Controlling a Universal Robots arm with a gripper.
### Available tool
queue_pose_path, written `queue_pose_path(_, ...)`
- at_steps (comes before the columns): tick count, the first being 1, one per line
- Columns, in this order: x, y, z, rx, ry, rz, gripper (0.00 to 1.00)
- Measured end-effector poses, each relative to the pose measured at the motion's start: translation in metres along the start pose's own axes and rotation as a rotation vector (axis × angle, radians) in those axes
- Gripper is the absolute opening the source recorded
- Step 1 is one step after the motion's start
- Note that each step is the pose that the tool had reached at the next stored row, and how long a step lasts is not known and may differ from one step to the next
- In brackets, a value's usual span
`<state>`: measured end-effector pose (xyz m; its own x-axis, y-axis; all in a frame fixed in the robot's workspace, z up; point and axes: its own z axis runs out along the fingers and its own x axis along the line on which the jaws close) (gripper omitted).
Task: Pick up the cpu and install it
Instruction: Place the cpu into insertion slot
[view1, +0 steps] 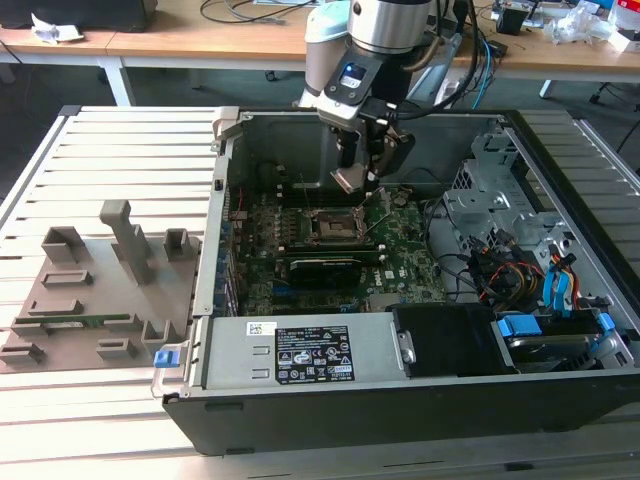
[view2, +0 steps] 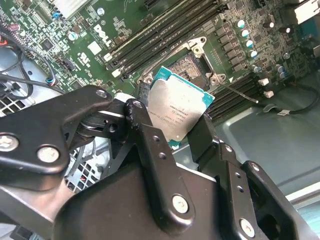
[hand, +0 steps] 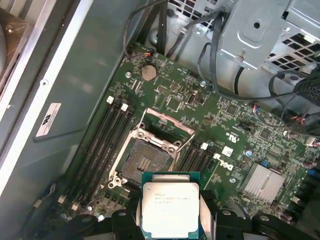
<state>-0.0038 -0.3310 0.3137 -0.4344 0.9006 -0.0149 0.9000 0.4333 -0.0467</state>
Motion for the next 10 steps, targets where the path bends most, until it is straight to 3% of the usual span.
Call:
queue_pose_path(4,0.0000,0.0000,0.0000,0.0006,0.0018,0.038,0.55)
queue_pose_path(10,0.0000,0.0000,0.0002,0.0022,0.0070,0.150,0.55)
